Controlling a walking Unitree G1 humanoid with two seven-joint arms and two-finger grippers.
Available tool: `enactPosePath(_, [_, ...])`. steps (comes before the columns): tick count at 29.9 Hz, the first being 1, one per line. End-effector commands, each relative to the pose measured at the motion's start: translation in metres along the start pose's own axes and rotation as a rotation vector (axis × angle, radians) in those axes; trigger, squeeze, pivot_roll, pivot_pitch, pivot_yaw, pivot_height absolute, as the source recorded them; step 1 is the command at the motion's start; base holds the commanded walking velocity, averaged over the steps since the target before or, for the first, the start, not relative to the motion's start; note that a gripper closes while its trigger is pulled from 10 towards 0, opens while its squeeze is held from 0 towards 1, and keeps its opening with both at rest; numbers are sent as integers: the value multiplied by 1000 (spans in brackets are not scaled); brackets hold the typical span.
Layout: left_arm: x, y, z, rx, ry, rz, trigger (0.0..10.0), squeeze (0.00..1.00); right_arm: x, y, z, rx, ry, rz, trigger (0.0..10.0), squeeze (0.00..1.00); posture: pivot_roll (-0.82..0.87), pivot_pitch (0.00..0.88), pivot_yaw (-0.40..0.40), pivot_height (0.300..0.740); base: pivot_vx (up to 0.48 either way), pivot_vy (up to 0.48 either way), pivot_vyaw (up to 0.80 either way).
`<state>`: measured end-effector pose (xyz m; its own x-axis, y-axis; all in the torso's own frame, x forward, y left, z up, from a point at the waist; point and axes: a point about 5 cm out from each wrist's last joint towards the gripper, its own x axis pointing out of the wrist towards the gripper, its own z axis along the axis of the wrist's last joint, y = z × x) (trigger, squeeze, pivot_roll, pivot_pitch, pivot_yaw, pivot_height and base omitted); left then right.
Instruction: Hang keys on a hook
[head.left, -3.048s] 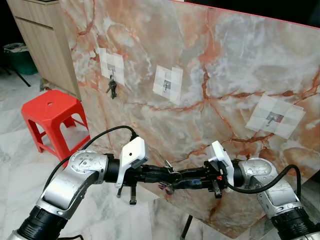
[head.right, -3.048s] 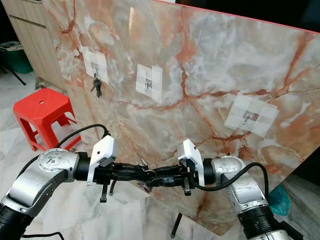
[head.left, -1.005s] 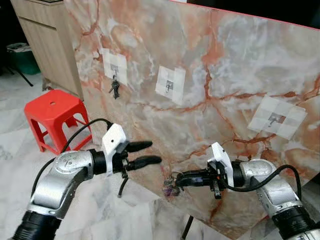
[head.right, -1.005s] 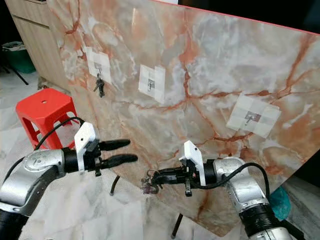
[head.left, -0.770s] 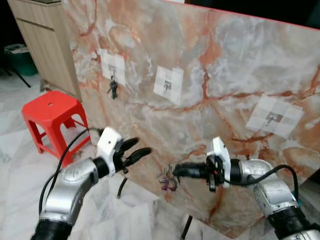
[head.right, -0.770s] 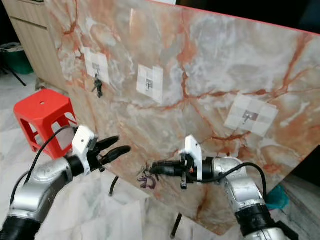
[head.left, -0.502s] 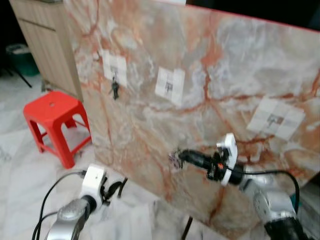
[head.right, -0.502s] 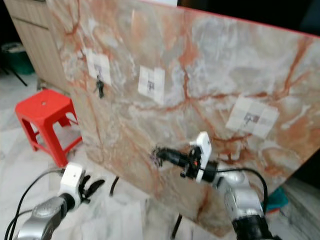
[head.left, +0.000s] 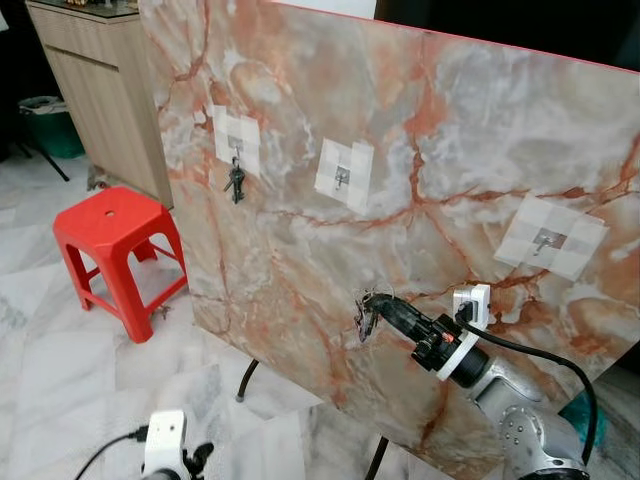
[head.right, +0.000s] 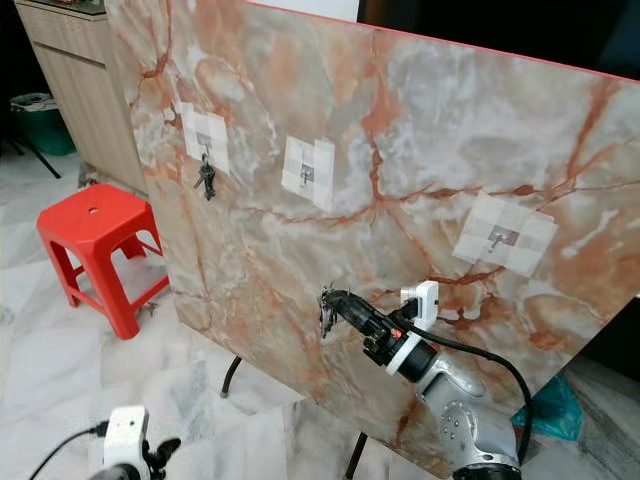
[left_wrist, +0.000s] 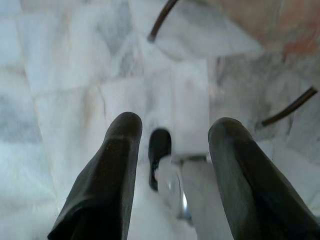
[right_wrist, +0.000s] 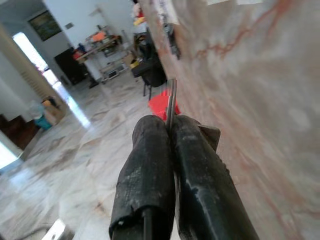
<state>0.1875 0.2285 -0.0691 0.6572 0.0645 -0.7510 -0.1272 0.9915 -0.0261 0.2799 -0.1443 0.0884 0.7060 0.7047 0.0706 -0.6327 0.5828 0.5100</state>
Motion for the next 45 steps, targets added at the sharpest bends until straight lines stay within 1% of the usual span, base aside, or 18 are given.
enactPosePath(1, [2,-4,1,-2,2,0,10000,0,1,-2,9,-14,-39,-28,10000,0,109,0,-59,740,0,472,0])
enactPosePath(4, [2,-5,-3,6,16,-8,10000,0,4,-8,12,-35,-73,-121,10000,0,111,0,-60,740,0,480,0])
enactPosePath(5, [2,-6,-5,17,24,-11,10000,0,5,-13,16,-18,-115,-194,10000,0,109,0,-61,740,0,480,0])
enactPosePath(8, [1,-7,-9,18,33,-14,10000,0,5,-21,20,-11,-159,-286,10000,0,109,0,-62,740,0,479,0])
enactPosePath(11, [1,-8,-12,-4,37,-16,10000,0,4,-23,20,-12,-163,-313,10000,0,111,0,-64,740,0,475,0])
enactPosePath(17, [0,-9,-16,-20,42,-21,10000,0,5,-27,22,-9,-191,-366,10000,0,113,0,-67,740,0,472,0])
enactPosePath(21, [0,-9,-17,-24,43,-20,10000,0,7,-34,27,-7,-224,-438,10000,0,114,0,-66,740,0,472,0])
enactPosePath(22, [0,-9,-17,-26,44,-21,10000,0,7,-38,27,-8,-231,-481,10000,0,114,0,-66,740,0,472,0])
enactPosePath(23, [-1,-9,-18,-32,45,-22,10000,0,6,-42,28,12,-242,-519,10000,0,116,0,-66,740,0,472,0])
enactPosePath(26, [-1,-9,-18,-33,45,-21,10000,0,6,-44,28,17,-247,-540,10000,0,117,0,-66,740,0,472,0])
enactPosePath(29, [-1,-8,-18,-38,44,-18,10000,0,8,-47,29,-12,-240,-593,10000,0,120,0,-64,740,0,472,0])
enactPosePath(33, [-1,-8,-18,-44,43,-16,10000,0,7,-53,29,19,-250,-639,10000,0,122,0,-65,740,0,472,-545])
enactPosePath(36, [-1,-7,-19,-56,43,-10,10000,0,9,-53,30,14,-258,-640,10000,0,121,0,-65,740,0,472,-775])
enactPosePath(37, [-2,-5,-19,-86,42,-3,10000,0,11,-52,30,12,-259,-636,10000,0,121,0,-63,740,0,469,-775])
enactPosePath(39, [-2,-3,-20,-100,43,3,10000,0,14,-51,30,14,-260,-633,10000,0,121,0,-62,740,0,467,-769])
enactPosePath(41, [-3,0,-22,-101,48,12,10000,0,18,-51,30,13,-264,-636,10000,0,126,0,-60,740,0,465,-656])
enactPosePath(45, [-3,0,-23,-102,49,14,10000,0,19,-51,30,14,-265,-637,10000,0,126,0,-60,740,0,461,-538])
